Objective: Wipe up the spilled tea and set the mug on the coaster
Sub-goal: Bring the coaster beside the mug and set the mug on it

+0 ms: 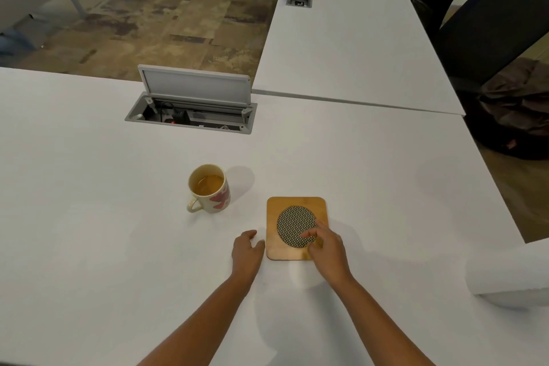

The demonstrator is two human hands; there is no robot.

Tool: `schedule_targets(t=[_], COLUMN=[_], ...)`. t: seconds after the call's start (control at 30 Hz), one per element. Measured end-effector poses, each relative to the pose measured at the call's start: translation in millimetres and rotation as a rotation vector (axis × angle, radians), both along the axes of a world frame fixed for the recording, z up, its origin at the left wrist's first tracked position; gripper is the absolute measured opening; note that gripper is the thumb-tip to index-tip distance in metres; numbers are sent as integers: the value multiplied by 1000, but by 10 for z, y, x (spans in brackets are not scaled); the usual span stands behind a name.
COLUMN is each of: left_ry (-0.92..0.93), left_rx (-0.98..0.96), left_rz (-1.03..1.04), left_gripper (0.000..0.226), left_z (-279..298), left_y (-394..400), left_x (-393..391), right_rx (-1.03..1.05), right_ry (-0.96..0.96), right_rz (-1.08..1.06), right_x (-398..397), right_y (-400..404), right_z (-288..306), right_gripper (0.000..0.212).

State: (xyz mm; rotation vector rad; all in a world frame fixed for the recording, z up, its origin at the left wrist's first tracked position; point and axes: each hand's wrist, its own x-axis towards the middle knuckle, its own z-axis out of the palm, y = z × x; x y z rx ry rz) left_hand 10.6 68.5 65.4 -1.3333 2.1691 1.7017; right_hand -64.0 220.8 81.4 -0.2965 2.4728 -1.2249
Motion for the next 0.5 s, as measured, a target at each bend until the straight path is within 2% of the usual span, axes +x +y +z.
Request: schedule_targets(t=[0.2,0.27,0.37,0.5], left_ry=[-8,18,41,72], left_rx=[-104,-148,-162,-153], left_rz=[197,221,252,261], left_gripper=[29,31,48,57], left_z=[3,11,15,9], left_y=[-363,-507,-764,-1101], left_x=[199,279,352,371], right_rx=[-15,-62,-138,-191], right_ry=[-51,-84,-184,-200], right_rz=[37,46,71,155], right_x=[97,121,146,170], right_y=[-401,-569,-834,-1185], right_z=[-38,-55,-58,-114], right_gripper=[28,41,74,84])
